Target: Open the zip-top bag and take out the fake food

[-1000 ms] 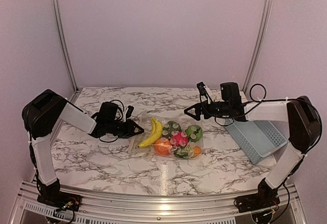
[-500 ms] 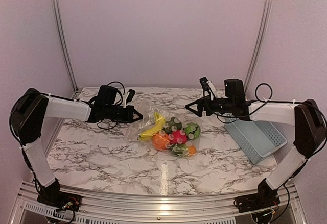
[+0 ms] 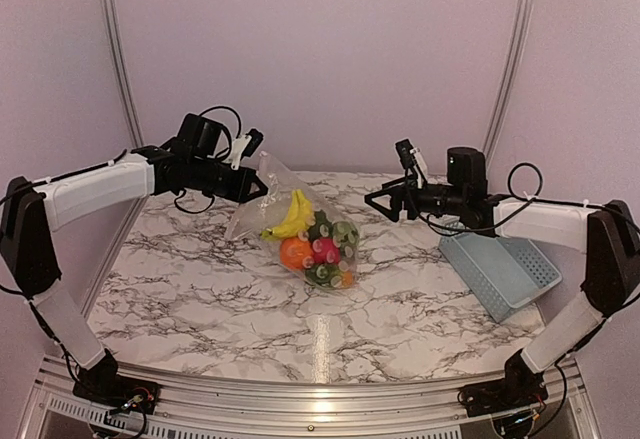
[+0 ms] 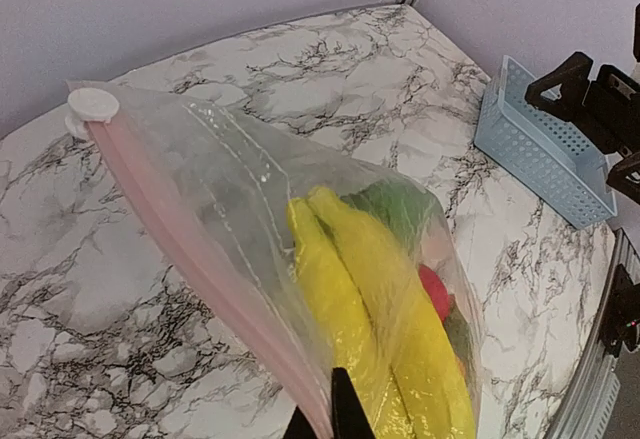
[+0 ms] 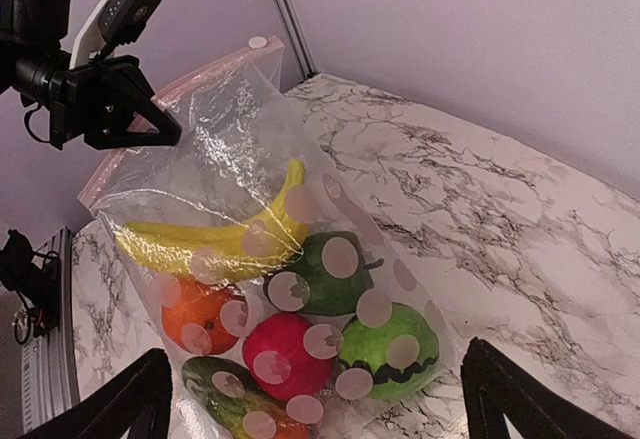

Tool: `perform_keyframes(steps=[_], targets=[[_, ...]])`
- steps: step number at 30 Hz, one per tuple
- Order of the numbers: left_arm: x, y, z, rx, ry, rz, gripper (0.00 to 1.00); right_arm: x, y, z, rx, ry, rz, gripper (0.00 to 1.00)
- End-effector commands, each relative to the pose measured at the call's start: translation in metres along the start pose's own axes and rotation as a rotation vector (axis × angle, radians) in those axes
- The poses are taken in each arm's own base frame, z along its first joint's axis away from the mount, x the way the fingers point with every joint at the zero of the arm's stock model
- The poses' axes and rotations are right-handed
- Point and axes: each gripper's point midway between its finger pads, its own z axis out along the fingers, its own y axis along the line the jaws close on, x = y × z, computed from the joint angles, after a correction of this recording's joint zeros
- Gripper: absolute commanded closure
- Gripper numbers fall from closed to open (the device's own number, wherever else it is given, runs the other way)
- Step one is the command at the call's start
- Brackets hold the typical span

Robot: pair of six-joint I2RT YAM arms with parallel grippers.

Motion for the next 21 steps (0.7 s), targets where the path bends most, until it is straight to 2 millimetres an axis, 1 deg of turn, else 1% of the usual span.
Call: perform_keyframes(steps=[1, 4, 10, 15, 18, 21], targets=[[-0.012, -0.007, -0.034, -0.055, 0.041, 0.089, 1.00, -0.018, 0.017, -0.004, -0.052, -0.046, -0.030, 0.03], [-0.019, -0.011, -0.047, -0.064, 0.040, 0.130, 1.00, -0.021, 0.020, -0.005, -0.065, -0.055, -0.036, 0.03], [-0.034, -0.014, -0.082, -0.128, 0.056, 0.225, 1.00, -0.029, 0.027, -0.007, -0.094, -0.076, -0.050, 0.03], [-0.052, -0.021, -0.112, -0.158, 0.032, 0.289, 1.00, -0.038, 0.032, -0.007, -0.116, -0.093, -0.062, 0.03], [-0.060, -0.026, -0.123, -0.158, 0.022, 0.323, 1.00, -0.044, 0.034, -0.008, -0.127, -0.104, -0.066, 0.03], [-0.059, -0.036, -0.129, -0.125, 0.039, 0.373, 1.00, -0.047, 0.038, -0.007, -0.144, -0.110, -0.073, 0.04]])
